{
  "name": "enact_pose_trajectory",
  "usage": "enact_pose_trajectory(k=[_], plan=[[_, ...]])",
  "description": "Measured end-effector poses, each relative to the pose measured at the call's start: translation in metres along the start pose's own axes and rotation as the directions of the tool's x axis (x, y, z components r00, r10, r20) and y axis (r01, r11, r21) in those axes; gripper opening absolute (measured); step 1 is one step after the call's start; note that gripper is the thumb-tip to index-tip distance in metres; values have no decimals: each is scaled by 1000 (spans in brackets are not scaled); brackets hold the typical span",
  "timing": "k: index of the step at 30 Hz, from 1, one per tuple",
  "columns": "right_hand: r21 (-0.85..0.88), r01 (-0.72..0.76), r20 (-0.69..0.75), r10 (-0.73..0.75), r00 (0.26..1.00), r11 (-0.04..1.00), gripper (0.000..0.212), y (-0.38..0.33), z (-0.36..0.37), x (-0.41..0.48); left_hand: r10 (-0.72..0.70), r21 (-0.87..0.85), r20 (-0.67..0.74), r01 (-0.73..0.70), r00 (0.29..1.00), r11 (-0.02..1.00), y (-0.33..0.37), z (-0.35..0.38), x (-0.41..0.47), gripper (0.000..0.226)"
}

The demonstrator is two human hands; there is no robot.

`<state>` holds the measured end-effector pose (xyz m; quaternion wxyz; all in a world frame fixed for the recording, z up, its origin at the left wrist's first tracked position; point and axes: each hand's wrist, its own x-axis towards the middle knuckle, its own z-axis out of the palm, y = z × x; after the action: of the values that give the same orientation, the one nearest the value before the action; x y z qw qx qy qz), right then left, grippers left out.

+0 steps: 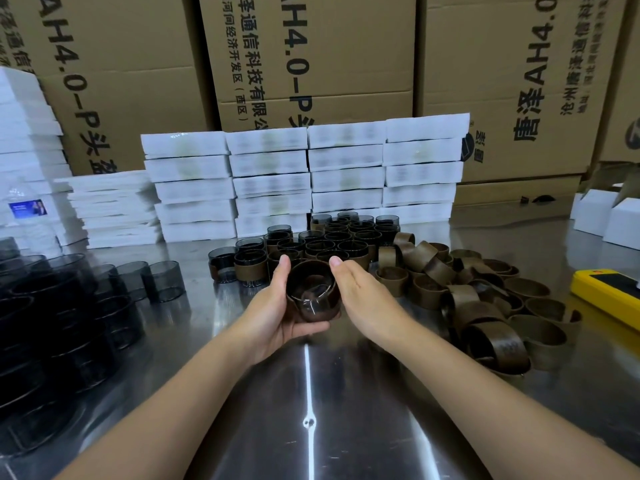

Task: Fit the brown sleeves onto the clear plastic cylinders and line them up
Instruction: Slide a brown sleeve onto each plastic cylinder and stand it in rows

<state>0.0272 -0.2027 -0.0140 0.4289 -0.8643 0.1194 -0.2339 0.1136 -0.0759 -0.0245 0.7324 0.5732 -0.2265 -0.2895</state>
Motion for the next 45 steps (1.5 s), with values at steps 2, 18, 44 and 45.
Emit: enact_pose_trajectory(k=[2,18,44,45], plan=[[-3,-1,-2,1,1000,1000,49,0,1,0,28,6,-45,-28,999,1000,-1,1,1,58],[-30,17,5,-17,1000,999,55,-5,2,2,167,74,-122,-159,978,985,0,5,-1,49],[-497,151,-75,-215,974,855,41,-4,-10,-5,614,922,101,-305,783,237,-4,-25,5,25],[-499,151,-73,-214,974,854,42,-4,-10,-5,603,920,101,-305,792,247,-3,-25,5,24]])
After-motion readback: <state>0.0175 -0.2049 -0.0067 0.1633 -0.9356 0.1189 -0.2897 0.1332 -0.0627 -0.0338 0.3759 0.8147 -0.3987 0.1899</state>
